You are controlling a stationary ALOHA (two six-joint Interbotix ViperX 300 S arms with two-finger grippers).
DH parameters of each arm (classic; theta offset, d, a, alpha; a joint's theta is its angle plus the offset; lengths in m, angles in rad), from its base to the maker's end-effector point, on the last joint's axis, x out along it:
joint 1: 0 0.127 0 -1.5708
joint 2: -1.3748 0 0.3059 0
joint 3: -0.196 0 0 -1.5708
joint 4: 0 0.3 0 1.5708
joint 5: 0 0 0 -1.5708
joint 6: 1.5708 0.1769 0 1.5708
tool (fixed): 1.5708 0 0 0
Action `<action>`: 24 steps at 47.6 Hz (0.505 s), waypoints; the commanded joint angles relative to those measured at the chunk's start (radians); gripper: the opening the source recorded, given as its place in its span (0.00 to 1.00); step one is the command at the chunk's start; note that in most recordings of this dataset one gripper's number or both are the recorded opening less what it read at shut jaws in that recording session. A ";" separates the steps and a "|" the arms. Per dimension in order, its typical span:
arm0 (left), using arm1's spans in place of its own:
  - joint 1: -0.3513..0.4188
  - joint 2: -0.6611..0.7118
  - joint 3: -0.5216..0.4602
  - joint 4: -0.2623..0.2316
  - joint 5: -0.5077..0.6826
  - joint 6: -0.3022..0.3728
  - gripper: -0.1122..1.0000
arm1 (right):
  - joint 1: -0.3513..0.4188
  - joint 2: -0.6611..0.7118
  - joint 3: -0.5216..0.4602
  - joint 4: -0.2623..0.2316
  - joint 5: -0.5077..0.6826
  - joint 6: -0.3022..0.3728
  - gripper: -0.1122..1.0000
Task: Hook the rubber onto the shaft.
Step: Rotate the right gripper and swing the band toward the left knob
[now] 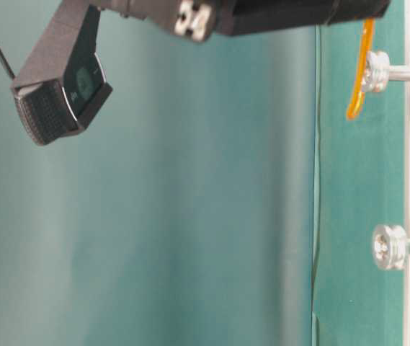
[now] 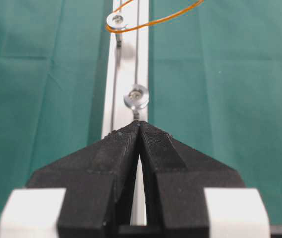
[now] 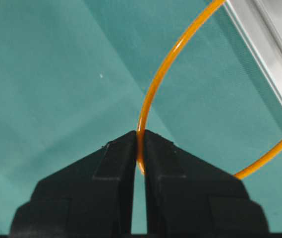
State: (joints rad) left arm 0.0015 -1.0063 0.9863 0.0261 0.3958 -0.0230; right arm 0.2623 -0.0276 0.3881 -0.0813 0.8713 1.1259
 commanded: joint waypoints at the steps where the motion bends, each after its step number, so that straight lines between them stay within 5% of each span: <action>1: 0.002 0.009 -0.034 0.002 -0.003 0.000 0.10 | -0.006 -0.008 -0.025 -0.003 -0.028 0.041 0.16; 12: 0.002 0.008 -0.034 0.002 0.000 0.000 0.10 | -0.017 0.008 -0.026 -0.009 -0.066 0.150 0.16; 24: 0.002 0.009 -0.034 0.002 0.014 0.000 0.10 | -0.017 0.017 -0.031 -0.009 -0.067 0.164 0.16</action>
State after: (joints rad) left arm 0.0000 -1.0048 0.9848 0.0261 0.4126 -0.0230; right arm 0.2470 0.0000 0.3850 -0.0890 0.8069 1.2885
